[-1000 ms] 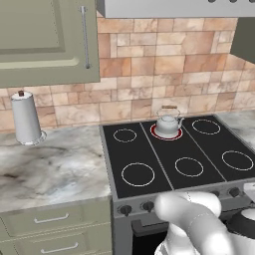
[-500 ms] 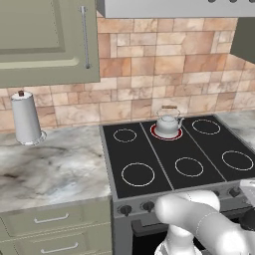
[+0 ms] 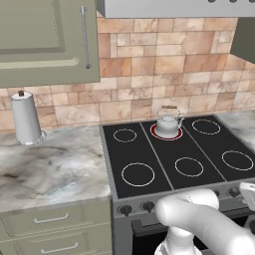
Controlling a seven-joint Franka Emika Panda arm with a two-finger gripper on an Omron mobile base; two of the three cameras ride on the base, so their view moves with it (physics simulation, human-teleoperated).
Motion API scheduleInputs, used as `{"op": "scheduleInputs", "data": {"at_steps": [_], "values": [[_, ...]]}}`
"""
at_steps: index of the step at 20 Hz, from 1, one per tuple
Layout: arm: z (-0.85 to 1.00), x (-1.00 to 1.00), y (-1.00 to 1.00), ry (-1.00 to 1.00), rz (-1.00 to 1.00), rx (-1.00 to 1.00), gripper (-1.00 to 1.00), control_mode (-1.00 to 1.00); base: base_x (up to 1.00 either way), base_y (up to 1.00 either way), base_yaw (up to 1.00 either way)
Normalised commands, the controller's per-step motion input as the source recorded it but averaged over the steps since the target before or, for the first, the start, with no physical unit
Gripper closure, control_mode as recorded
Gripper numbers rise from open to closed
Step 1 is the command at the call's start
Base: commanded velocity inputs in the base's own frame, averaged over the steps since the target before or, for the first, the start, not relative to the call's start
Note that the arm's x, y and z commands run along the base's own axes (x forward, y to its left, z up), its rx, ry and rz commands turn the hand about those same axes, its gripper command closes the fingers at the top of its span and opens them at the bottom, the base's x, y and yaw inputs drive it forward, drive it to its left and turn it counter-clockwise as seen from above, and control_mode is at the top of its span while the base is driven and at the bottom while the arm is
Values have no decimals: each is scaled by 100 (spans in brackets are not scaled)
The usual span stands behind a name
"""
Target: Lower the heat of the kettle.
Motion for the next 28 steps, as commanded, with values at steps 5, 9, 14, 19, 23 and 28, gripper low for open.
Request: {"op": "scheduleInputs", "data": {"at_steps": [5,9,14,19,23,28], "values": [[-7,1,-19,-9,0,0,-100,-100,0,0,0],[0,9,-5,-1,0,0,-100,-100,0,0,0],[-2,19,0,0,0,0,-100,-100,0,0,0],[-14,15,0,0,0,0,-100,-100,0,0,0],[-19,8,0,0,0,0,-100,-100,0,0,0],[-18,6,0,0,0,0,-100,-100,0,0,0]]}}
